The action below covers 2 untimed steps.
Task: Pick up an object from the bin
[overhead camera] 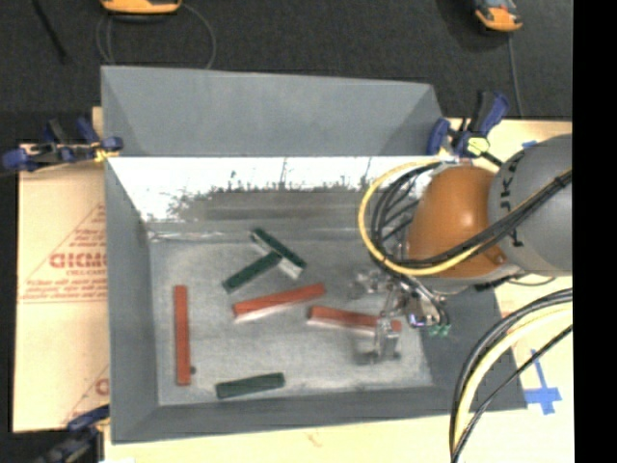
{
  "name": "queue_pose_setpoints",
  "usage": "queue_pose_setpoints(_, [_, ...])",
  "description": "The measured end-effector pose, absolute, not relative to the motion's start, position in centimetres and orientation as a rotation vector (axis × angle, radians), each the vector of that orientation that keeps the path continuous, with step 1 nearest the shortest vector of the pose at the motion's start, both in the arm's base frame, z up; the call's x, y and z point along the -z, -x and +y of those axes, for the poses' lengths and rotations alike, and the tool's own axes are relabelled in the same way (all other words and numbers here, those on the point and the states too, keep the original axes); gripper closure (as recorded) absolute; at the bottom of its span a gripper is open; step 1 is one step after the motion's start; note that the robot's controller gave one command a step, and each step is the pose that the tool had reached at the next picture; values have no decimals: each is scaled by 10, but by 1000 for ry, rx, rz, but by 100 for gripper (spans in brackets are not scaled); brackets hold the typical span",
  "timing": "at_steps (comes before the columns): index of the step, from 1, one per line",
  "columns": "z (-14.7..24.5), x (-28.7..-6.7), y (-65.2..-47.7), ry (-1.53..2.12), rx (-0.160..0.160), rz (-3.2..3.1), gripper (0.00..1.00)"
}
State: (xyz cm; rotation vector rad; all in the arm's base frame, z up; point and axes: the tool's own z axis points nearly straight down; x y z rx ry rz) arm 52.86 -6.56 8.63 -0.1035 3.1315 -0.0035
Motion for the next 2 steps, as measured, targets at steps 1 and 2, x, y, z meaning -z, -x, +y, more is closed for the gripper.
queue_pose_setpoints(1, [-49,-71,-532,98,1,3135,100])
queue_pose_setpoints(2, [-49,-71,-532,98,2,3135,100])
